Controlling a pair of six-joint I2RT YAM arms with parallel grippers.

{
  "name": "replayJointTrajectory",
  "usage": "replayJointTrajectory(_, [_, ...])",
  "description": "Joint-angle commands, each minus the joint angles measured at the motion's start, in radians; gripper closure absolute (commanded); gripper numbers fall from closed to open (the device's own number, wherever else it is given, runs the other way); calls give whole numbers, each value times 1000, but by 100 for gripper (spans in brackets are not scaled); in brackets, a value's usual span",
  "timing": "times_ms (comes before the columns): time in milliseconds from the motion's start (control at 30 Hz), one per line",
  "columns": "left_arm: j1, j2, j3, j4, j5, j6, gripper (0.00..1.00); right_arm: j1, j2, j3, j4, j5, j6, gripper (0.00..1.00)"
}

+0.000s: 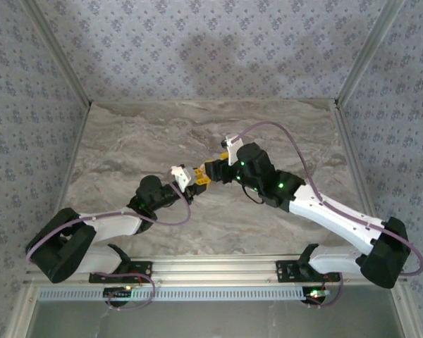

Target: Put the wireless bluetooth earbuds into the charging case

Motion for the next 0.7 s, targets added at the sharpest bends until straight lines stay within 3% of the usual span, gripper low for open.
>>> replayJointTrajectory(0, [-3, -16, 14, 20, 3, 12, 82, -36, -39, -13, 59, -135, 54, 40])
replayJointTrajectory(367, [-2, -19, 9, 19, 19, 8, 82, -102, 1, 73, -132, -204, 105, 60])
replayJointTrajectory(667, [-3, -24, 14, 9, 23, 10, 82, -120, 60, 95, -135, -245, 140, 45])
